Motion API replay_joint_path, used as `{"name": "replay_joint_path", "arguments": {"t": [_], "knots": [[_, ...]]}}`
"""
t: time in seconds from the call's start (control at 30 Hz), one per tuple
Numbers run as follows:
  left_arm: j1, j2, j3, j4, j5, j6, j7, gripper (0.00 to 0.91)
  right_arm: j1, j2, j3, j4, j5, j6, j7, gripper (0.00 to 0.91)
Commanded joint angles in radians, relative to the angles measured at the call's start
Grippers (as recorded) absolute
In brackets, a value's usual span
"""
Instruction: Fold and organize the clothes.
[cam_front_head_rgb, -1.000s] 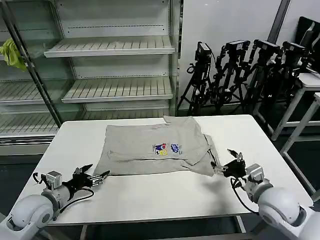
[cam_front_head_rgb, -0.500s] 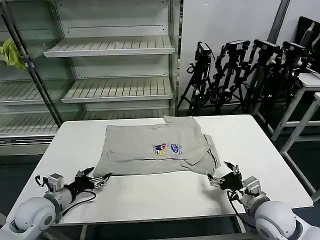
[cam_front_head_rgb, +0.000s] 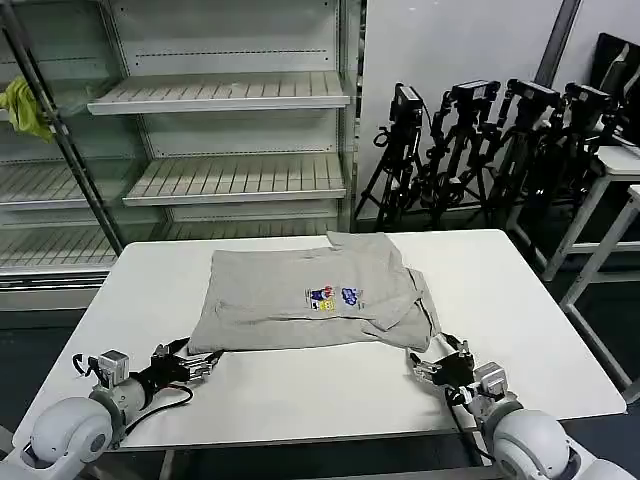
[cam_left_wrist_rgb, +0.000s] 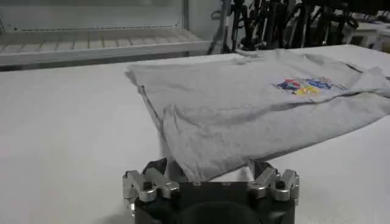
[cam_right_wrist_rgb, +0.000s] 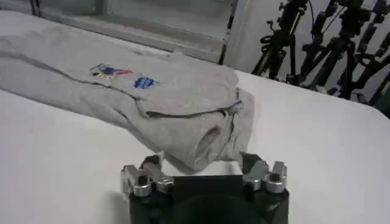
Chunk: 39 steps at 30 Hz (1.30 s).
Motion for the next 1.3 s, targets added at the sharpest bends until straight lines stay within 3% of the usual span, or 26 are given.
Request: {"name": "replay_joint_path", "arguments": {"t": [0.03, 0.07, 0.13, 0.17, 0.23, 0.47, 0.83, 1.3], "knots": [[0.001, 0.000, -0.001, -0.002, 0.000, 0.001, -0.001, 0.786, -0.003, 0.026, -0.014, -0.033, -0.017, 0.002, -0.004, 0.464], [0.001, 0.000, -0.001, -0.001, 0.001, 0.000, 0.000, 0.625, -0.004, 0.025, -0.012, -0.032, -0.018, 0.003, -0.005, 0.393], [0.002, 0.000, -0.002, -0.001, 0.004, -0.001, 0.002, 0.464, -0.008, 0.025, -0.008, -0.031, -0.020, 0.007, -0.006, 0.312], [0.003, 0.000, -0.002, -0.001, 0.005, -0.002, 0.003, 0.262, -0.010, 0.024, -0.006, -0.030, -0.020, 0.007, -0.006, 0.282], [0.004, 0.000, -0.003, -0.001, 0.008, -0.003, 0.005, 0.151, -0.013, 0.023, -0.003, -0.026, -0.021, 0.008, -0.007, 0.212], [0.007, -0.001, -0.004, 0.001, 0.016, -0.011, 0.012, 0.101, -0.018, 0.027, -0.002, -0.022, -0.030, 0.014, -0.007, 0.000], [0.013, 0.000, -0.006, -0.001, 0.027, -0.020, 0.019, 0.060, -0.029, 0.023, 0.014, -0.015, -0.034, 0.020, -0.011, 0.000], [0.034, 0.027, -0.018, -0.011, 0.030, -0.032, 0.031, 0.060, -0.069, -0.073, 0.064, 0.072, 0.027, 0.008, -0.010, 0.000]]}}
